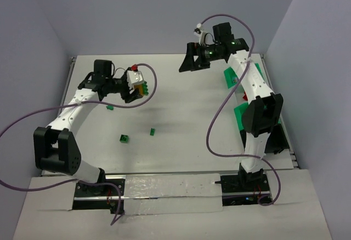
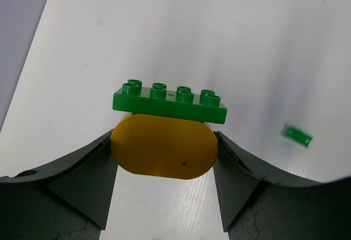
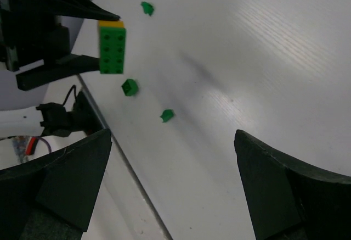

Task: Sort the legos into containers by color

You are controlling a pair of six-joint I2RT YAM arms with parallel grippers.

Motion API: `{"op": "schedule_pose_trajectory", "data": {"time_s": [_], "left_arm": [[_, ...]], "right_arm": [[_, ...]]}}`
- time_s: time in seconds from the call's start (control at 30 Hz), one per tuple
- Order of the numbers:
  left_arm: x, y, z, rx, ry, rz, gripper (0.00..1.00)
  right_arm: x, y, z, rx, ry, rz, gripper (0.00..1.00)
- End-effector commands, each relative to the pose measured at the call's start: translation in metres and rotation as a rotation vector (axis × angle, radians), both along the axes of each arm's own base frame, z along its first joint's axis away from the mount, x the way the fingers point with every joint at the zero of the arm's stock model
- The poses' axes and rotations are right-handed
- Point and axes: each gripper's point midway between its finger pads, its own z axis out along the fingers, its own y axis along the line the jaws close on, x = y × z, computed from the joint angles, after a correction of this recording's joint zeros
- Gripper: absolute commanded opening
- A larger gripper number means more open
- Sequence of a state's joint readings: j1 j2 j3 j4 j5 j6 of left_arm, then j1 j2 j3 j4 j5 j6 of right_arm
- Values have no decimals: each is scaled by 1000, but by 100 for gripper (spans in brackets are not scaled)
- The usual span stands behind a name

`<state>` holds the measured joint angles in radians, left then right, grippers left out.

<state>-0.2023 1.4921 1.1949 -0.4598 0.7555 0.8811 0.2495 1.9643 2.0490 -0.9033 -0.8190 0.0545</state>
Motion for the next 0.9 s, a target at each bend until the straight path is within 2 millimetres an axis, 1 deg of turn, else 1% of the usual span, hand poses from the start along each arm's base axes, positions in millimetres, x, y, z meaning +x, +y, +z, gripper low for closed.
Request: {"op": "schedule_pose_trajectory", "data": {"time_s": [0.0, 0.07, 0.2, 0.27, 0.37, 0.47, 0.7, 0.8, 0.87], "left_arm": [[19, -50, 42, -130, -60, -30, 35], [17, -70, 44, -147, -57, -54, 35], [15, -90, 45, -160, -56, -77, 34], [15, -98, 44, -158, -52, -81, 34], [18, -103, 44, -160, -46, -83, 33], [19, -106, 48, -170, -56, -81, 32], [21, -113, 55, -189, -76, -91, 30], [22, -115, 58, -193, -85, -95, 30], [22, -116, 57, -193, -81, -97, 30]], "right_arm": [[-11, 38, 12, 98, 38, 82, 100], [-16, 47, 5, 103, 70, 96, 100], [-21, 60, -4, 97, 96, 120, 100], [-24, 67, -4, 105, 103, 139, 100], [-27, 73, -8, 101, 114, 151, 100], [-25, 74, -17, 90, 132, 146, 100], [-23, 78, -24, 104, 159, 163, 95], [-23, 80, -24, 121, 166, 178, 92], [-24, 81, -23, 128, 166, 188, 87]]}}
